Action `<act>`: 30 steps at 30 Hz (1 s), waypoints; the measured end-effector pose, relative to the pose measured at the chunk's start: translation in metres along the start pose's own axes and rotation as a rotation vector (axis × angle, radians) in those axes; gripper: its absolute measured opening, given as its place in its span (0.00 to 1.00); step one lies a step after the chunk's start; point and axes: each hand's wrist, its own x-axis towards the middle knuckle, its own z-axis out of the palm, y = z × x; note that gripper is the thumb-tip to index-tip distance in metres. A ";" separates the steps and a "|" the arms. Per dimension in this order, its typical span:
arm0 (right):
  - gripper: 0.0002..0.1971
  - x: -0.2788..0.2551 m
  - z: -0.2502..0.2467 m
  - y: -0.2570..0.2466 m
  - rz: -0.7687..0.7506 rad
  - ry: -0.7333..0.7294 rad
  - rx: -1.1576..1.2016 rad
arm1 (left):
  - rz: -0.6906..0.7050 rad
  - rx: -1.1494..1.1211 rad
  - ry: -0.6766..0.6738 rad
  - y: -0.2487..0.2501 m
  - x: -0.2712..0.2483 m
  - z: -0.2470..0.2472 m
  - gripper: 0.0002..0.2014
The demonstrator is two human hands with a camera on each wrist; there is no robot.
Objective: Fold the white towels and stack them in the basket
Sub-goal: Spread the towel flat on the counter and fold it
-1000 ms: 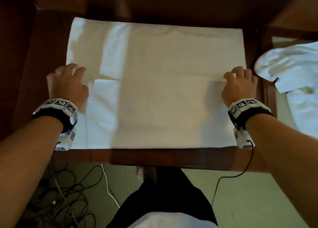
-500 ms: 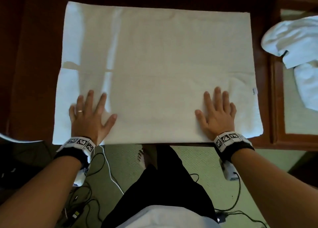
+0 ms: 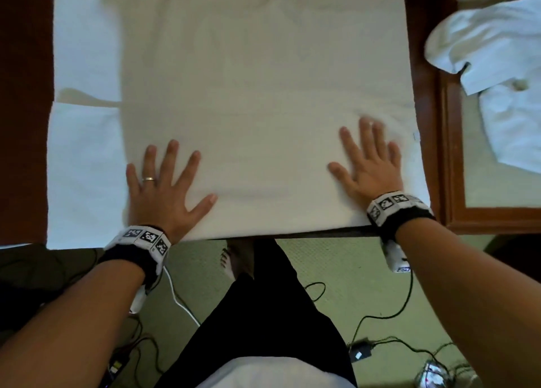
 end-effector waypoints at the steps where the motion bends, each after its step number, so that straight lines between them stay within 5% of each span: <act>1: 0.37 0.003 -0.005 0.017 0.081 -0.018 0.028 | 0.002 0.006 -0.001 0.001 0.001 0.000 0.43; 4: 0.38 0.010 -0.013 0.021 0.216 0.014 0.065 | -0.016 -0.003 -0.003 0.004 0.003 -0.004 0.44; 7: 0.38 0.003 -0.010 -0.027 0.045 0.093 0.036 | -0.010 -0.031 0.000 0.011 0.005 -0.010 0.45; 9: 0.37 -0.009 0.001 -0.058 -0.125 0.043 0.005 | 0.161 0.030 -0.022 0.015 0.008 -0.014 0.43; 12: 0.37 -0.017 0.013 -0.074 -0.122 -0.034 0.019 | 0.403 0.148 -0.084 -0.003 0.016 -0.017 0.40; 17: 0.39 -0.013 0.008 -0.073 -0.131 -0.033 0.005 | -0.051 0.088 -0.127 -0.099 0.027 -0.035 0.41; 20: 0.40 -0.011 -0.005 -0.076 -0.114 -0.092 0.001 | -0.215 0.136 -0.190 -0.116 0.022 -0.056 0.42; 25: 0.31 0.005 -0.045 -0.076 -0.083 -0.168 0.079 | -0.237 0.276 -0.210 -0.092 0.039 -0.100 0.34; 30: 0.22 0.048 -0.092 -0.066 -0.004 -0.090 0.228 | -0.191 0.023 -0.165 -0.069 0.080 -0.150 0.25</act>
